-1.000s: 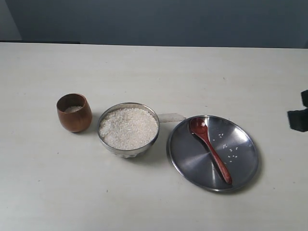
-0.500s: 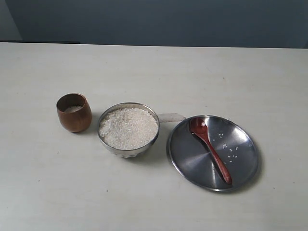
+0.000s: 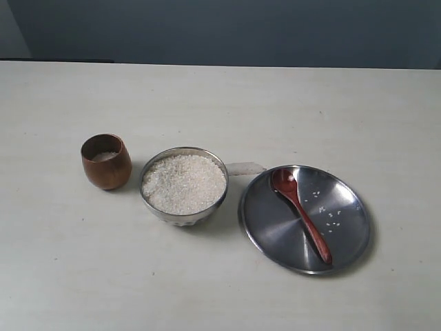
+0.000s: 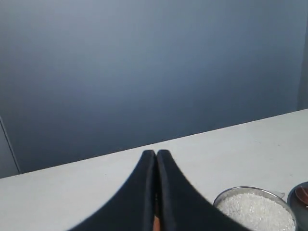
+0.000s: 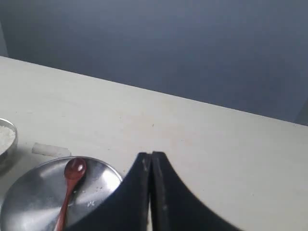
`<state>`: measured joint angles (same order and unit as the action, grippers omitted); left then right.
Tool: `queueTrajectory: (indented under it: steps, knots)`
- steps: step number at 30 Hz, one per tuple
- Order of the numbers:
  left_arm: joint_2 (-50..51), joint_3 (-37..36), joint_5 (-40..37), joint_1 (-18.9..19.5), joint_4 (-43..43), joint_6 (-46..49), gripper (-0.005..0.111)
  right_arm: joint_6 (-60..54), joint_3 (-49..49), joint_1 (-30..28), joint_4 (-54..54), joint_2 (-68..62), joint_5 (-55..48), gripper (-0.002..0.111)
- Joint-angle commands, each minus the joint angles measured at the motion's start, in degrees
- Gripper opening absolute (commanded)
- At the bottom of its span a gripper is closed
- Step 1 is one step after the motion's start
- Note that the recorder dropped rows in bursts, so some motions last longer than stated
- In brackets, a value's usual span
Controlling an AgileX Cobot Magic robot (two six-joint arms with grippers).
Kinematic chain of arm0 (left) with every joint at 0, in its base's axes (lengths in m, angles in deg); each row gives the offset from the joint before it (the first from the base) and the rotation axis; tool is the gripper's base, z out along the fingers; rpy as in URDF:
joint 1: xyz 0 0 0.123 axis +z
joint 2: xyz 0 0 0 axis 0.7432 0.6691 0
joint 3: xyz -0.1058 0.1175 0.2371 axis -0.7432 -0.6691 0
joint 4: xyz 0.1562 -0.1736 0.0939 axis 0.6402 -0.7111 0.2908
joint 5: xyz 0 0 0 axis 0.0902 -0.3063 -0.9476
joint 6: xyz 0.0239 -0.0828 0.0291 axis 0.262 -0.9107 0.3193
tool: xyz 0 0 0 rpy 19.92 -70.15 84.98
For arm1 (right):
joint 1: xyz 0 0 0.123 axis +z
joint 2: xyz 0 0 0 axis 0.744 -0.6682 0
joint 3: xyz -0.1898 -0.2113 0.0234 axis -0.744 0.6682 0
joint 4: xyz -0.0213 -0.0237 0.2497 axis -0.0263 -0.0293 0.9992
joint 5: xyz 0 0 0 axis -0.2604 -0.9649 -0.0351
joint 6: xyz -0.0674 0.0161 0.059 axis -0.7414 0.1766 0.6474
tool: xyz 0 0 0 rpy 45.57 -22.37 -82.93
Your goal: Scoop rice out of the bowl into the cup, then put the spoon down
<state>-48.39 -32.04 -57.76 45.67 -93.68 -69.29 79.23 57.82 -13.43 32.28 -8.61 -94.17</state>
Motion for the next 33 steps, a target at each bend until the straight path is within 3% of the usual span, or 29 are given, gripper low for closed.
queueTrajectory:
  steps: [1, 6, 21, 23, 27, 33]
  knots:
    - [-0.13, -4.50, 1.64, -0.11, -0.15, -1.44, 0.000, -0.34, 2.27, -0.34, -1.74, 0.29, 5.10, 0.000]
    - [-0.13, -8.31, 2.67, -0.11, -2.05, -1.44, 0.000, -0.34, 3.24, -0.34, -2.21, 0.29, 8.16, 0.000]
    - [-0.13, -8.31, 2.64, -0.11, -2.24, -1.44, 0.000, -0.34, 3.24, -0.34, -1.97, 0.29, 6.63, 0.000]
    - [-0.13, -8.31, 2.64, -0.11, 0.07, -1.44, 0.000, -0.34, 3.24, -0.34, -1.97, 0.29, 6.63, 0.000]
    - [-0.13, -10.93, 5.45, -0.11, 12.79, -1.44, 0.000, -0.14, 3.24, -0.34, -1.97, 0.29, 6.63, 0.000]
    - [-0.13, -15.60, 7.06, -0.11, 13.56, -1.10, 0.000, -0.14, 3.24, -0.34, -1.97, 0.29, 6.79, 0.000]
